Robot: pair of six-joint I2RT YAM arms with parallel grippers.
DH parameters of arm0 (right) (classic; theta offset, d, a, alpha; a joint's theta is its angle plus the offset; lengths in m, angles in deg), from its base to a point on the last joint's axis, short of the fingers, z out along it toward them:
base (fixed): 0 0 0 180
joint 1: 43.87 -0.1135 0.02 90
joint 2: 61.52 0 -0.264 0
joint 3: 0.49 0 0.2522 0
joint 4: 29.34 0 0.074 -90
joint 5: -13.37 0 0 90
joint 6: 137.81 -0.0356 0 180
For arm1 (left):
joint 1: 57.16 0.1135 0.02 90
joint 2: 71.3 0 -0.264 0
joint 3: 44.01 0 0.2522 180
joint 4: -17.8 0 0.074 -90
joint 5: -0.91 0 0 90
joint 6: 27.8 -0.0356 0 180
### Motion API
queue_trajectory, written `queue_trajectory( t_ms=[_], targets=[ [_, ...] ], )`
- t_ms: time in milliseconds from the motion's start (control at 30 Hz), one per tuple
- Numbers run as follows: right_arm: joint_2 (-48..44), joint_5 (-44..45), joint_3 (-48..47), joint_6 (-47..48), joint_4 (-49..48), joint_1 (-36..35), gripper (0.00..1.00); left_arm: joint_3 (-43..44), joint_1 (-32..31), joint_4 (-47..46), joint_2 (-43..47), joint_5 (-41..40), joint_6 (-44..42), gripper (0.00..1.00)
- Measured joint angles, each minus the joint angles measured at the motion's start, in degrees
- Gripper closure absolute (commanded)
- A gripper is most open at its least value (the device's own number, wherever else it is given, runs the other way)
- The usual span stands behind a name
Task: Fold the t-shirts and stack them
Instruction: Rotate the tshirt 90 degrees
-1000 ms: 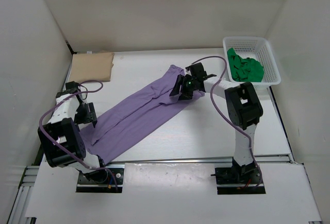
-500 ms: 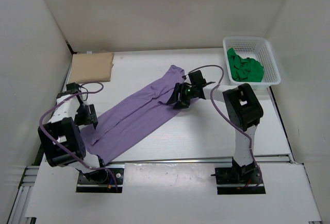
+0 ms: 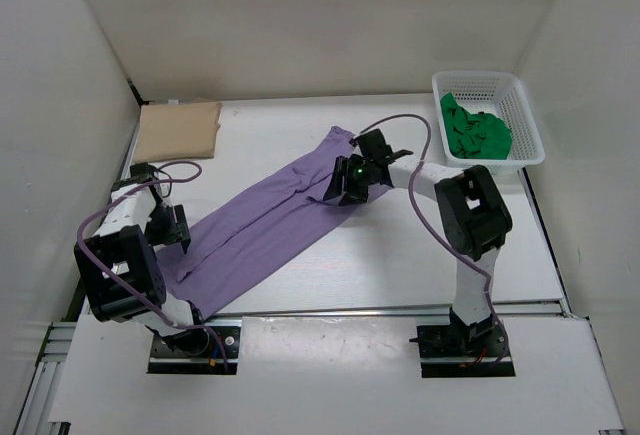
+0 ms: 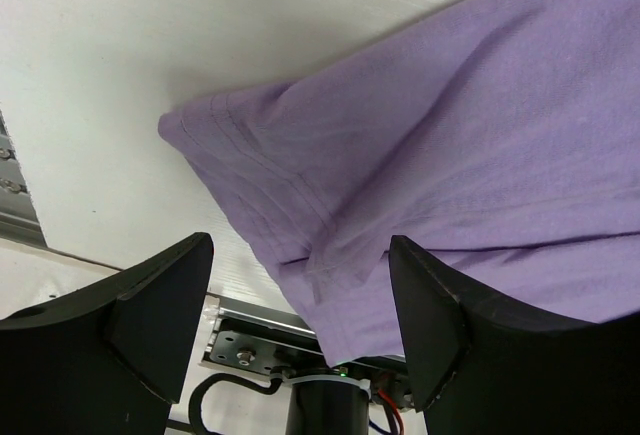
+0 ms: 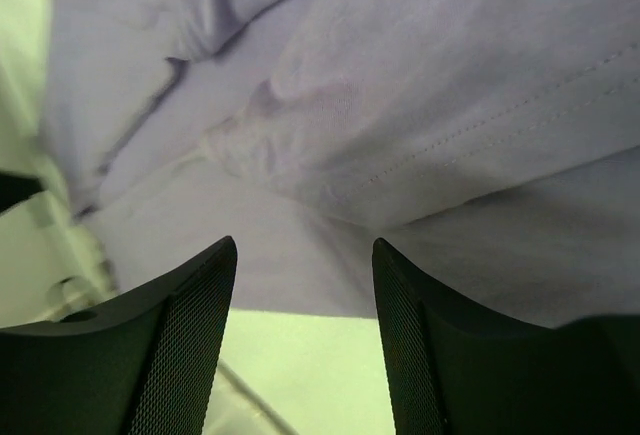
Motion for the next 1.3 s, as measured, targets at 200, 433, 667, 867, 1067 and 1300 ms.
queue_trajectory(
  t_ms=[200, 433, 667, 867, 1067, 1300],
  targets=[
    [-0.42, 24.22, -9.81, 9.16, 14.34, -10.97, 0.39, 0.00, 0.00, 0.02, 0.00, 0.00, 0.00, 0.18],
    [0.02, 44.19, -14.21, 17.42, 19.71, -18.73, 0.32, 0.00, 0.00, 0.39, 0.00, 0.04, 0.00, 0.18],
    [7.58, 55.89, -18.51, 23.17, 19.26, -21.79, 0.32, 0.04, 0.00, 0.96, 0.00, 0.48, 0.00, 0.18],
    [8.59, 53.79, -18.53, 26.75, 18.08, -22.69, 0.32, 0.07, 0.00, 1.16, 0.00, 0.68, 0.00, 0.18],
    [8.61, 53.40, -18.99, 26.97, 17.40, -22.93, 0.32, 0.07, 0.00, 1.27, -0.04, 1.03, 0.00, 0.18],
    [10.27, 54.62, -22.32, 26.88, 16.48, -22.93, 0.33, 0.07, 0.00, 1.27, -0.04, 1.57, 0.00, 0.18]
  ],
)
